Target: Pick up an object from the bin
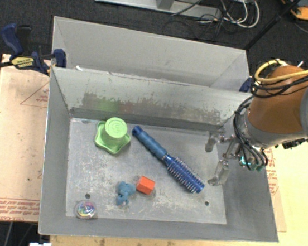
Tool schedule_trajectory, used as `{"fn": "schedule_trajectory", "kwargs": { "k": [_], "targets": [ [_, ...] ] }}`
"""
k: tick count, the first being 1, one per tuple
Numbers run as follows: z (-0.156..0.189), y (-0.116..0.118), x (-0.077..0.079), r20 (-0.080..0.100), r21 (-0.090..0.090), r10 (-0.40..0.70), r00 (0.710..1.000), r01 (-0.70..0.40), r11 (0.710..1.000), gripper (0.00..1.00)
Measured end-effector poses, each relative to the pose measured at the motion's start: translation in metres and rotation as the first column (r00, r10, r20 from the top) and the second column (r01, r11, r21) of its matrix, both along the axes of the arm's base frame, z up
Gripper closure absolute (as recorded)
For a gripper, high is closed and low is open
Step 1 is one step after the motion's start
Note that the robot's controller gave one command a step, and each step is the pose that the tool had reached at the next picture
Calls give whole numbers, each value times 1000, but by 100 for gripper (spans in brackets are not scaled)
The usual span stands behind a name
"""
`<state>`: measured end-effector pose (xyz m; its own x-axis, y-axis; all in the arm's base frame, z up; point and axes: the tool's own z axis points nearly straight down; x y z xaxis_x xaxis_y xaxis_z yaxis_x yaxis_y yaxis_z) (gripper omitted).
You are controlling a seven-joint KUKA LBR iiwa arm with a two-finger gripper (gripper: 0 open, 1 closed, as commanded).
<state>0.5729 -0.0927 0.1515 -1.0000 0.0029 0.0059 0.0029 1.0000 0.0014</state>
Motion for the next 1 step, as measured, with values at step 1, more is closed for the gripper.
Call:
{"fn": "schedule_trajectory", "kwargs": {
  "k": [1],
  "targets": [
    [-85, 49, -13, 0, 2, -140, 990, 140, 990, 0]
  ]
}}
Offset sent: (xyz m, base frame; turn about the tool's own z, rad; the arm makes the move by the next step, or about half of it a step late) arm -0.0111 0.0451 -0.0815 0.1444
